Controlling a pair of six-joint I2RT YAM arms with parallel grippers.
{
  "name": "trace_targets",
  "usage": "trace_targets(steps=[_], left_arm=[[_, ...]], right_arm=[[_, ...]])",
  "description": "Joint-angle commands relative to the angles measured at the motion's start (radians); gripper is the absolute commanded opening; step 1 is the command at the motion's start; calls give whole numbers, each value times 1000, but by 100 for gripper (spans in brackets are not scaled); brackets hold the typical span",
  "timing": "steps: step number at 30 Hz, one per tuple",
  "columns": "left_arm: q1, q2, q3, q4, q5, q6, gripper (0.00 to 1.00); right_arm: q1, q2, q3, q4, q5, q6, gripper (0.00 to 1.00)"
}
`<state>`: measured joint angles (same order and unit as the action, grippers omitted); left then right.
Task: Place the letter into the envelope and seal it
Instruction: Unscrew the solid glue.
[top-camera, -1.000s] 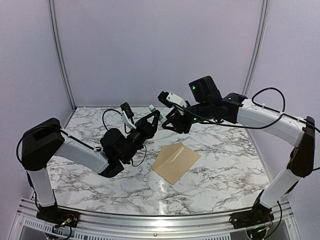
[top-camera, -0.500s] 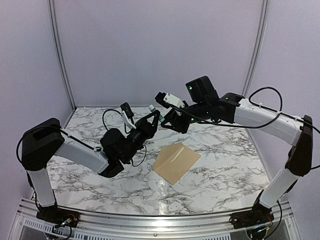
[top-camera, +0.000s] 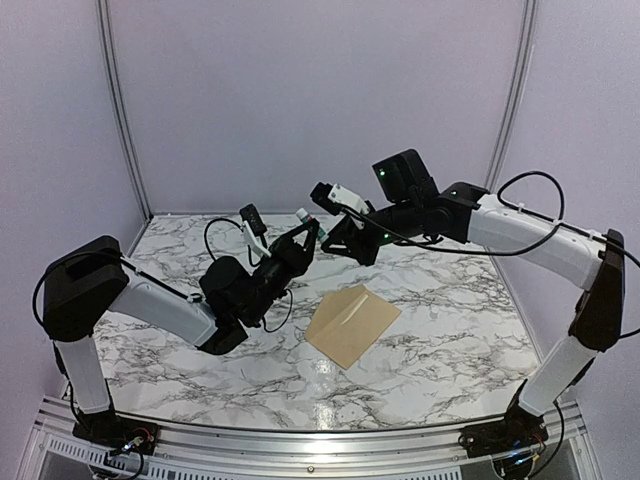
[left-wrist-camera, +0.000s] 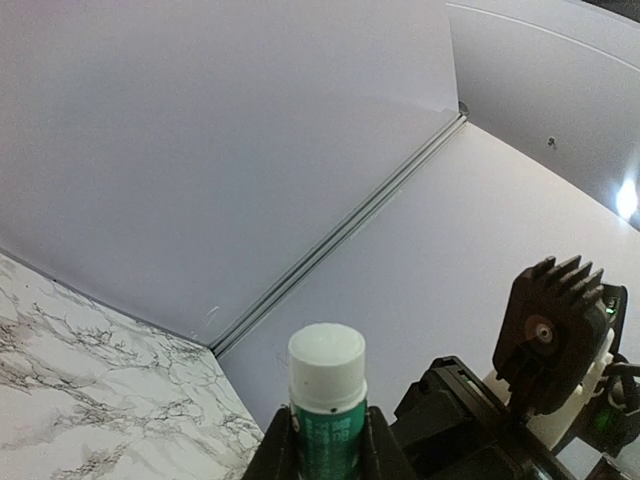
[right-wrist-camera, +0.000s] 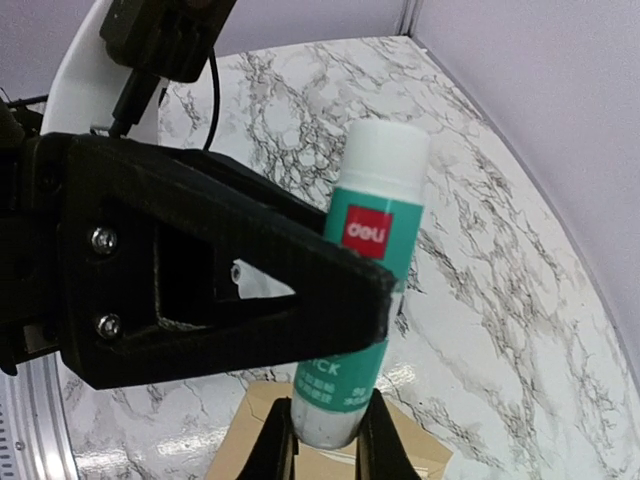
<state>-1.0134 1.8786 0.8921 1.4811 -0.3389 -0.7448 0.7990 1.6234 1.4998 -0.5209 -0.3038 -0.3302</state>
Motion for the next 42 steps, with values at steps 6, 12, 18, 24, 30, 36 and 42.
trace_targets(steps=[6, 12, 18, 24, 30, 36, 42], left_arm=[[0, -18, 8, 5, 62, 2, 0], [0, -33, -2, 10, 66, 15, 0], [1, -62, -23, 10, 19, 43, 0], [1, -62, -21, 10, -10, 44, 0], [-1, -50, -13, 15, -9, 26, 0], [-1, -52, -17, 15, -2, 23, 0], [-2, -52, -18, 14, 1, 24, 0]], right_arm=[[-190, 100, -45, 404, -1106, 585, 9], [-205, 86, -121, 565, -1099, 672, 15], [-182, 44, -14, -3, -535, 127, 36], [-74, -37, -88, 2, -32, -8, 39], [-1, -27, -45, 8, 121, -37, 40], [41, -2, 3, 10, 142, -46, 40], [48, 0, 36, 11, 118, -40, 39]])
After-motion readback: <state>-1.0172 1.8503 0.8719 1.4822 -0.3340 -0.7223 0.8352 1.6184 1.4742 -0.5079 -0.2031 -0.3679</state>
